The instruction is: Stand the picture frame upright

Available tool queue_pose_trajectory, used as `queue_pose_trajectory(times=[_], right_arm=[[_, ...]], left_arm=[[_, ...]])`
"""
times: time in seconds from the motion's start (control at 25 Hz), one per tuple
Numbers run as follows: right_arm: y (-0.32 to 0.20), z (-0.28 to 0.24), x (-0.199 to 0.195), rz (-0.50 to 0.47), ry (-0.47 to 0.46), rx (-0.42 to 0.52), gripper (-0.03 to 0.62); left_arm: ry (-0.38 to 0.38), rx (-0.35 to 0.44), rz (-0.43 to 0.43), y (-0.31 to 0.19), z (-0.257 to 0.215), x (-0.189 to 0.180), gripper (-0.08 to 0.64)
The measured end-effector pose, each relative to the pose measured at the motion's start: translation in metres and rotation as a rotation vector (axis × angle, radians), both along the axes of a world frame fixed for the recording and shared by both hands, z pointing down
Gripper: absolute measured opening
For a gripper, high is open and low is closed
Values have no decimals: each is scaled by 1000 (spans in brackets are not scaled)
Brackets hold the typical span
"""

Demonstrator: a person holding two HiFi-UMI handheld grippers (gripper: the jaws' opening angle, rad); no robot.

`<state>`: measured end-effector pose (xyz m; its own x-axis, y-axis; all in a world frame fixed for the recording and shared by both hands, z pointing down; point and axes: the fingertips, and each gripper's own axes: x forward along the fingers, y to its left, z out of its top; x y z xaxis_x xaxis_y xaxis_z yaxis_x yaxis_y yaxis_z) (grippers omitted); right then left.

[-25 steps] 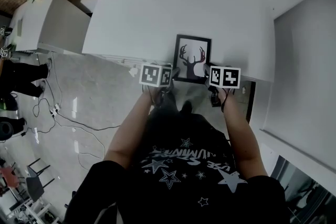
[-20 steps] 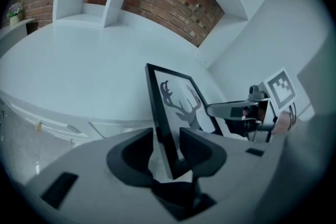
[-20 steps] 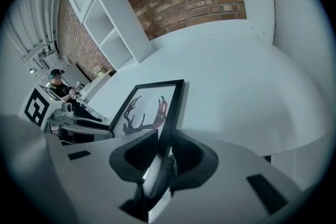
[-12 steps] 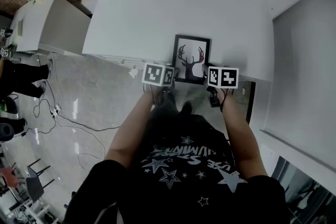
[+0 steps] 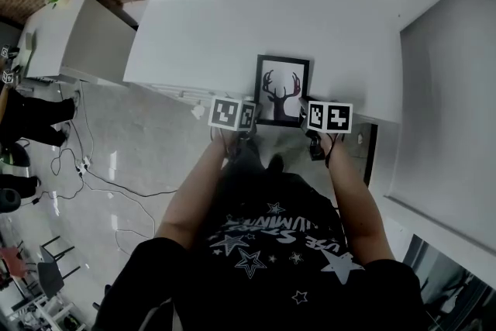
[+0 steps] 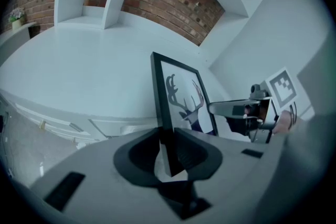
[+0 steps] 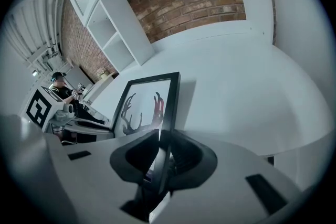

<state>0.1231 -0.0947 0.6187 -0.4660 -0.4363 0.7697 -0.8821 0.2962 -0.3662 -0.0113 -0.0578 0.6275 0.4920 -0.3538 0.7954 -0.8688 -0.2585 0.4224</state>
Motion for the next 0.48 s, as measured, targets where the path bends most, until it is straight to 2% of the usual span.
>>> queue_pose_trajectory(times=[0.24, 0.48], right_arm=[[0, -9, 6, 25, -76, 25, 78], [-8, -36, 7, 10, -98, 123, 75]], left_arm=[[8, 63, -3, -3, -16, 4, 92], [-1, 161, -24, -10, -39, 4, 92]])
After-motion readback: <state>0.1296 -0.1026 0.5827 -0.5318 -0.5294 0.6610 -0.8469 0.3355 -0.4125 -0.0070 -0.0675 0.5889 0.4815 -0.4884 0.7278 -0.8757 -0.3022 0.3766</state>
